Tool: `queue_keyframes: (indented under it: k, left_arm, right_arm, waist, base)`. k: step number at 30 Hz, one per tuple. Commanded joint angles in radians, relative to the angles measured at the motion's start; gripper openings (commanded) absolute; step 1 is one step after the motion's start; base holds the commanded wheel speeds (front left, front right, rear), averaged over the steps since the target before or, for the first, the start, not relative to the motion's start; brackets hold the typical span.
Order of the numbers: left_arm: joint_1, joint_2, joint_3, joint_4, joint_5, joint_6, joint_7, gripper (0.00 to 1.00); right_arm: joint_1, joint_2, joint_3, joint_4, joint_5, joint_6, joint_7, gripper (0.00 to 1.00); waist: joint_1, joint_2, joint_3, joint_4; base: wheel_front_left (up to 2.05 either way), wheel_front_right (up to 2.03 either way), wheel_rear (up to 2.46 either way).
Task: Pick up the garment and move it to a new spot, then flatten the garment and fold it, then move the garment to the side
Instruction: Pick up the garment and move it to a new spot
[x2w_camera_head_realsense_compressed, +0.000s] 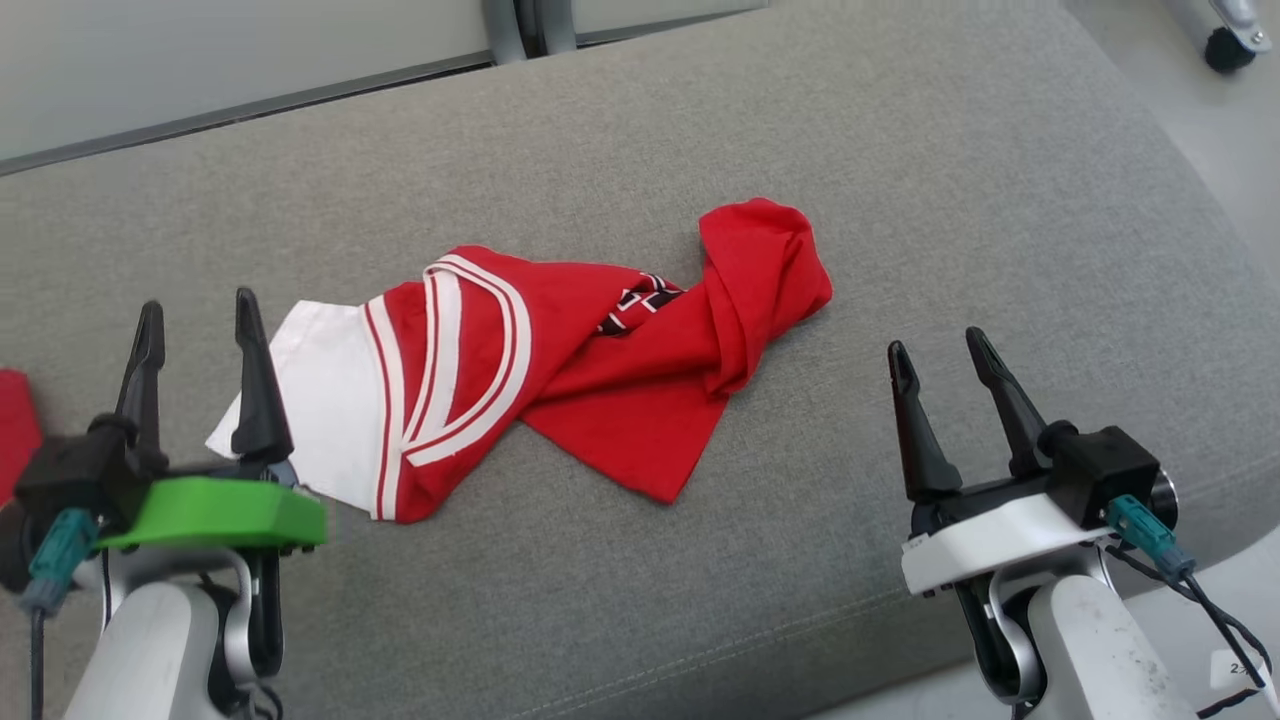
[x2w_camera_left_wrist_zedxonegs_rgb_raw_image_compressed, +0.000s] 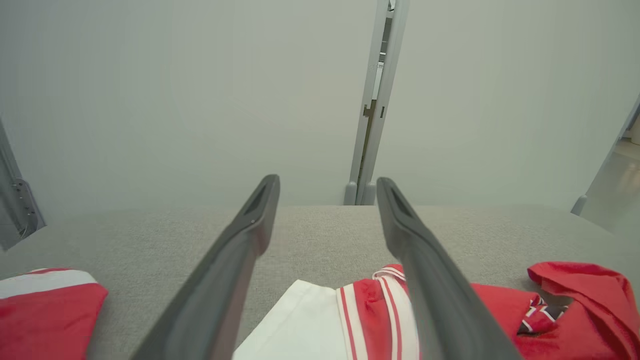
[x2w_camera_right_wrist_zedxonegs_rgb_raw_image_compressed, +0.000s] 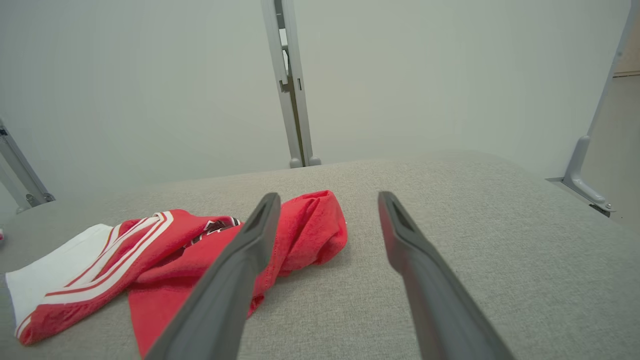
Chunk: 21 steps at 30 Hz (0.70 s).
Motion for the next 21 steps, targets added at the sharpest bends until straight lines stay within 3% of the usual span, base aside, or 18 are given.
queue_keyframes:
  k: [1,8,21]
  left_arm:
    - [0.055,0.009,0.012,-0.020,0.004,0.014,-0.010,1.00]
    - [0.214,-0.004,0.038,-0.083,-0.004,0.058,-0.020,1.00]
    - [0.374,-0.022,0.042,-0.128,0.011,0.074,-0.028,1.00]
  right_arm:
    - [0.025,-0.003,-0.002,0.006,-0.006,0.000,-0.002,1.00]
    - [0.064,-0.003,-0.009,0.021,-0.019,0.000,-0.002,1.00]
    - [0.155,-0.003,-0.028,-0.002,-0.028,0.000,-0.002,1.00]
  waist:
    - [0.0000,0.0000,-0.047,0.044]
    - [0.0000,0.0000,-0.097,0.075]
    - [0.0000,0.0000,-0.154,0.137]
  base:
    - [0.00,0.00,0.00]
    - [0.00,0.00,0.00]
    - [0.00,0.00,0.00]
